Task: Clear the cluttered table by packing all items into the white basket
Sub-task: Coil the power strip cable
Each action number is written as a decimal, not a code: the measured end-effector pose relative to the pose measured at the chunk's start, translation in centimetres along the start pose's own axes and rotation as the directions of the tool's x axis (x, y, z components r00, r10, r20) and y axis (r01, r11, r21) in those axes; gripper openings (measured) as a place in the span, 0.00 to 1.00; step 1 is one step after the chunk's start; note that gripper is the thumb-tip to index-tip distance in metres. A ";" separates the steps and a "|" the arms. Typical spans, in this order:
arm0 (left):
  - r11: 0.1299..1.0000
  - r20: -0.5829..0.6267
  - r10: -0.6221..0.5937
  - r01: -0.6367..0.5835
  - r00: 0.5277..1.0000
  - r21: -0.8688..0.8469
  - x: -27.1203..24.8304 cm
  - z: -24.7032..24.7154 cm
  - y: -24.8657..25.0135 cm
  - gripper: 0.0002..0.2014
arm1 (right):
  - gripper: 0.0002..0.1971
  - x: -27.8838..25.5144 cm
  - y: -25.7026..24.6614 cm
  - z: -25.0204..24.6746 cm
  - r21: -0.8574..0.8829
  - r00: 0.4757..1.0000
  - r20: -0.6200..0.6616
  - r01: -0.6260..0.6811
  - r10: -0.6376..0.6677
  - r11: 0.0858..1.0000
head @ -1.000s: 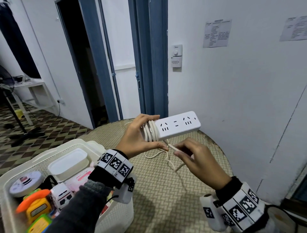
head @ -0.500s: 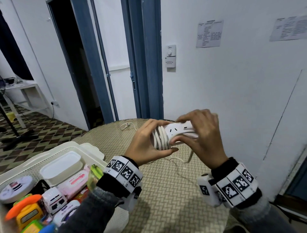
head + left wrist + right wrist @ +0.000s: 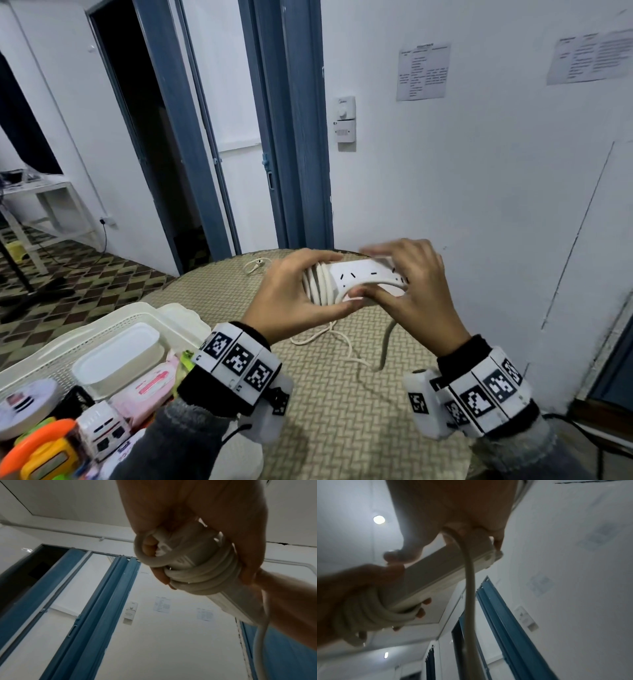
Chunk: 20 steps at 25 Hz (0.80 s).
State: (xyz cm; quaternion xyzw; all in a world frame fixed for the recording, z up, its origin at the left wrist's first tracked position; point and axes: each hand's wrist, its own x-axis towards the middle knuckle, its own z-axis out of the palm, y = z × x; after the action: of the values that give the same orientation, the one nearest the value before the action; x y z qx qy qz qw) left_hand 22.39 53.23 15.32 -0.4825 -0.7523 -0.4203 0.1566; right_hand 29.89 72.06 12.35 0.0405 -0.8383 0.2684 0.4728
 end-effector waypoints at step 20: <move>0.984 -0.021 -0.080 0.075 0.997 -0.159 0.2 -2.0 -0.3 0.34 | 0.09 -1.3 1.7 2.4 0.478 0.884 0.345 -0.455 0.315 0.752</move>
State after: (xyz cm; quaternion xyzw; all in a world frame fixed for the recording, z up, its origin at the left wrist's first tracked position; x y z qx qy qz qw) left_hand 21.74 51.69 16.52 -0.4580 -0.7326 -0.4910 0.1115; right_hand 28.19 72.10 9.59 0.0311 -0.7676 0.5810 0.2689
